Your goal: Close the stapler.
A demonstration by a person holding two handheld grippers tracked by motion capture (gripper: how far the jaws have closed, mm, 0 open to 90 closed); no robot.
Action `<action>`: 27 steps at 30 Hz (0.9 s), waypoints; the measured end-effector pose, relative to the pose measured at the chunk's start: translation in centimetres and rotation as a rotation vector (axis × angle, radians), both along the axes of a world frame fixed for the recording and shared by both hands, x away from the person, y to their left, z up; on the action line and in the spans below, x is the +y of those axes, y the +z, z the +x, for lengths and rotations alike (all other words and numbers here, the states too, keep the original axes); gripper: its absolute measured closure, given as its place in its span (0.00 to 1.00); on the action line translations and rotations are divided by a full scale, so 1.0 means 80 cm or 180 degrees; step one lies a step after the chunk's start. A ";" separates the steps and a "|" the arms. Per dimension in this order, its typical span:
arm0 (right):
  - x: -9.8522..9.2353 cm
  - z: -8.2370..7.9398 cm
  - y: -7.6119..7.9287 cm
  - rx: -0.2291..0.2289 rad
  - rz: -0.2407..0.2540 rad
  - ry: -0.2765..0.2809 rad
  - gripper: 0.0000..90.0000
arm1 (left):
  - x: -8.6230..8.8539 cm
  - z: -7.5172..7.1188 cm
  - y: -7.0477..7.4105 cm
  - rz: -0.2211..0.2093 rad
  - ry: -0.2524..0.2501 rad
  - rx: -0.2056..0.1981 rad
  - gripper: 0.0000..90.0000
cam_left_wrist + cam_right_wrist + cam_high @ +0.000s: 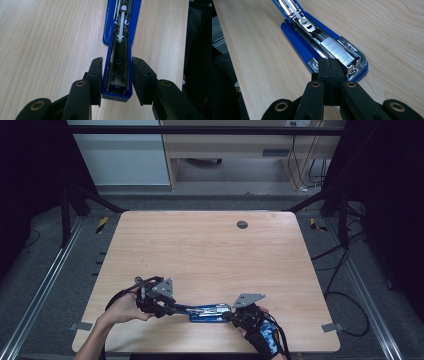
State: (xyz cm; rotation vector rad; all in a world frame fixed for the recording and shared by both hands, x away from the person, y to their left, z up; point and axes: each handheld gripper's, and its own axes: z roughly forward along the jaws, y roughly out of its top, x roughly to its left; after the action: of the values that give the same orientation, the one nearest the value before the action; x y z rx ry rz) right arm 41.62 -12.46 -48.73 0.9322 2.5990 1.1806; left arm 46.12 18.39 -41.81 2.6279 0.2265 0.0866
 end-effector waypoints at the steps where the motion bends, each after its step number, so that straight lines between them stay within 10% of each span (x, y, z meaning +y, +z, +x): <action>1: 0.000 0.000 0.000 0.0000 -0.0001 0.0002 1.00 | 0.000 0.000 0.000 -0.0005 0.0001 0.0000 0.69; 27: 0.063 0.010 0.034 -0.0279 0.0525 0.0132 1.00 | 0.003 0.000 -0.002 -0.0052 -0.0001 0.0004 0.69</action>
State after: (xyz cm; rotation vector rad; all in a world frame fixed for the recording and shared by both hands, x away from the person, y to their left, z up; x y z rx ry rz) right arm 42.42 -7.42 -46.03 0.8376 2.4943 1.4311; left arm 46.10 18.62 -41.98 2.6118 0.2262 0.0827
